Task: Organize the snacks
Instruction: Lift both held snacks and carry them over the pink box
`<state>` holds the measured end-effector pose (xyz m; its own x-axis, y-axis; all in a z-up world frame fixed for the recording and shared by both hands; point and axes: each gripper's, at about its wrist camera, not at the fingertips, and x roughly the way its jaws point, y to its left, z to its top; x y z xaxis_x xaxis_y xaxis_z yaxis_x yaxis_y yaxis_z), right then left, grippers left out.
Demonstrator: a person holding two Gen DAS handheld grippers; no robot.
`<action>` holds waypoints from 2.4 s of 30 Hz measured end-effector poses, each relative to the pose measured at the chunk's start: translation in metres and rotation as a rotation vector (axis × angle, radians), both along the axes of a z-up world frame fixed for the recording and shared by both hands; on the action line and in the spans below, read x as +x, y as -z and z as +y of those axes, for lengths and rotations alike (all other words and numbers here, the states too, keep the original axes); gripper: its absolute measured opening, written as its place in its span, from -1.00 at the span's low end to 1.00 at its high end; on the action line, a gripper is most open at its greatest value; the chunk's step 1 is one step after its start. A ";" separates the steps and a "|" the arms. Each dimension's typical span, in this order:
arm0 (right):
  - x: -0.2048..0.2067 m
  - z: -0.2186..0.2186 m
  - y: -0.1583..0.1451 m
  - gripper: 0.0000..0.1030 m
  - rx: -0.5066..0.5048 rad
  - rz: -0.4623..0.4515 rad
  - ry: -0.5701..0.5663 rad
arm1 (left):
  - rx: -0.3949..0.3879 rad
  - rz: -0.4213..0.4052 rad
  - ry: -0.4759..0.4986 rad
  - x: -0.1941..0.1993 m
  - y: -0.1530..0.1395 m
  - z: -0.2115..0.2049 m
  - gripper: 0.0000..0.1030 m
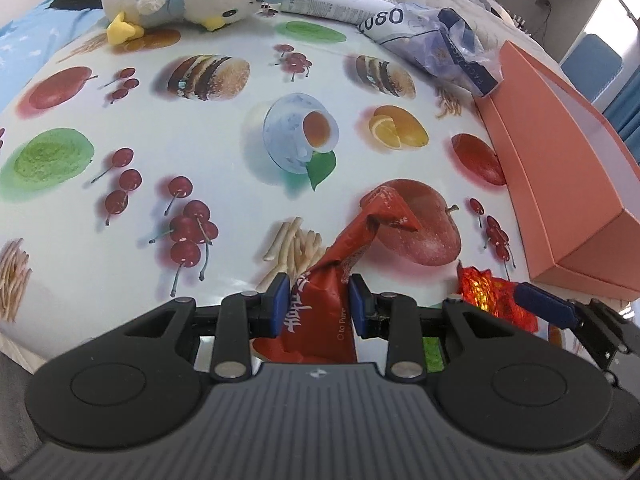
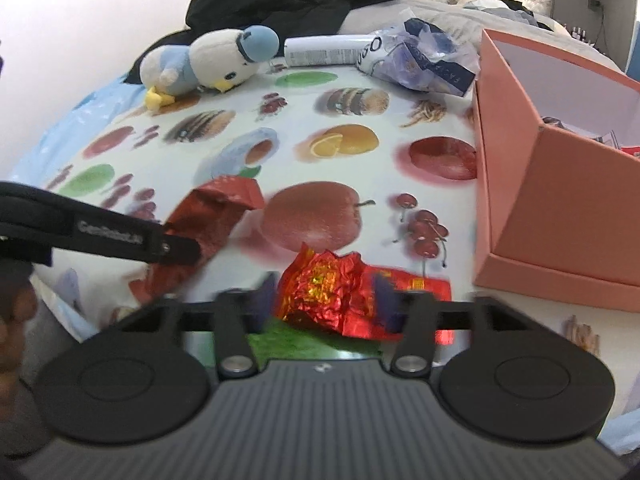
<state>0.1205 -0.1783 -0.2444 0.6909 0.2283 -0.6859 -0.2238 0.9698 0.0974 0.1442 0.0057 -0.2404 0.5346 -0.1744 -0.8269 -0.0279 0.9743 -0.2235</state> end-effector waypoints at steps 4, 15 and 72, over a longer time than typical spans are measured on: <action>0.001 0.004 0.005 0.55 0.030 -0.007 -0.027 | 0.007 0.000 -0.001 0.002 0.001 -0.001 -0.29; 0.010 0.007 0.015 -0.21 -0.087 -0.022 -0.015 | -0.043 0.020 -0.030 0.007 0.000 0.006 -0.29; -0.095 -0.127 -0.139 -0.23 -0.001 -0.266 0.354 | -0.168 -0.182 0.321 -0.027 -0.152 -0.137 -0.30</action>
<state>0.0259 -0.3054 -0.1053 0.8787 -0.0549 -0.4742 0.1051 0.9912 0.0801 0.1172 -0.1309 -0.0885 0.5661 -0.4813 -0.6693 0.3266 0.8764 -0.3540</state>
